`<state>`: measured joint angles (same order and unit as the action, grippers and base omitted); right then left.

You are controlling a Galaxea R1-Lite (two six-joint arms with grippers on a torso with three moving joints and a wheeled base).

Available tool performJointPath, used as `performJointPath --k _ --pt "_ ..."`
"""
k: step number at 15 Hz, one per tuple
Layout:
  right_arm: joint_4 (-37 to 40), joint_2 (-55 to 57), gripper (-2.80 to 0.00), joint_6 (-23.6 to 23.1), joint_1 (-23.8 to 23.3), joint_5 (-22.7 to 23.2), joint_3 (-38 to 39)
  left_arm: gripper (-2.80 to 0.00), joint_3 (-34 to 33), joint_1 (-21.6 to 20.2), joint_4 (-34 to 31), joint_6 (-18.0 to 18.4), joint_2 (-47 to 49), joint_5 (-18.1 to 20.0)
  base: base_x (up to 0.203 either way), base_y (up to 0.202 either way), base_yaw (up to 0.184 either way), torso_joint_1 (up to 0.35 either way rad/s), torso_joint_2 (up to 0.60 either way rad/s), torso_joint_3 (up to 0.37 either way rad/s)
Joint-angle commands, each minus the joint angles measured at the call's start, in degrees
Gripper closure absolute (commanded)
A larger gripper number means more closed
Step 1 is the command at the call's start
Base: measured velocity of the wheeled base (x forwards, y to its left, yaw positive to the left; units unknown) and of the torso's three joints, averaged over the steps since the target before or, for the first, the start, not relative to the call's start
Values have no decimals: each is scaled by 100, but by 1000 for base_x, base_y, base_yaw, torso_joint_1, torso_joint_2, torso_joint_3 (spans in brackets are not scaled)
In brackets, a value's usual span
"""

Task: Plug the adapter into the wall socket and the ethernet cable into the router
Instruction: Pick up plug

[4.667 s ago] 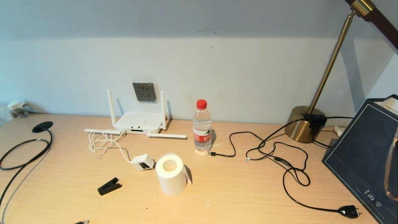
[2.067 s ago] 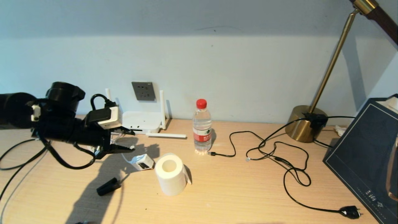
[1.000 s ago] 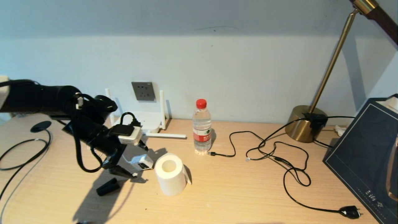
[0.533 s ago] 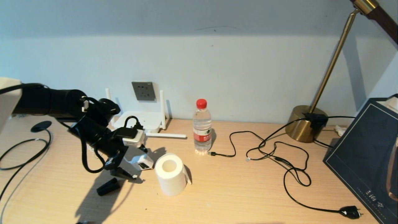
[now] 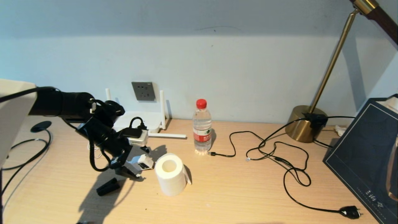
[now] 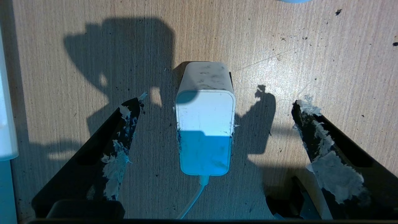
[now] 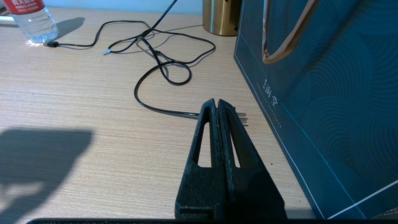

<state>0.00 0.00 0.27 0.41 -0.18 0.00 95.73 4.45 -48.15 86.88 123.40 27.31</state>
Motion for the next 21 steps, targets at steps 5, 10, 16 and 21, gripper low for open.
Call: performJointPath --k 5,10,16,21 --pt "0 9 0 0 2 1 0 0 112 32 -36 22 105 -50 0 0 0 0 0 0" --pt "0 9 0 -6 2 1 0 0 130 38 -36 14 152 -41 0 0 0 0 0 0" --pt "0 9 0 0 2 1 0 0 -54 -40 -36 -294 -409 622 0 0 0 0 0 0" --pt "0 9 0 0 2 1 0 0 -263 -732 -129 -2232 -2321 2066 0 0 0 0 0 0"
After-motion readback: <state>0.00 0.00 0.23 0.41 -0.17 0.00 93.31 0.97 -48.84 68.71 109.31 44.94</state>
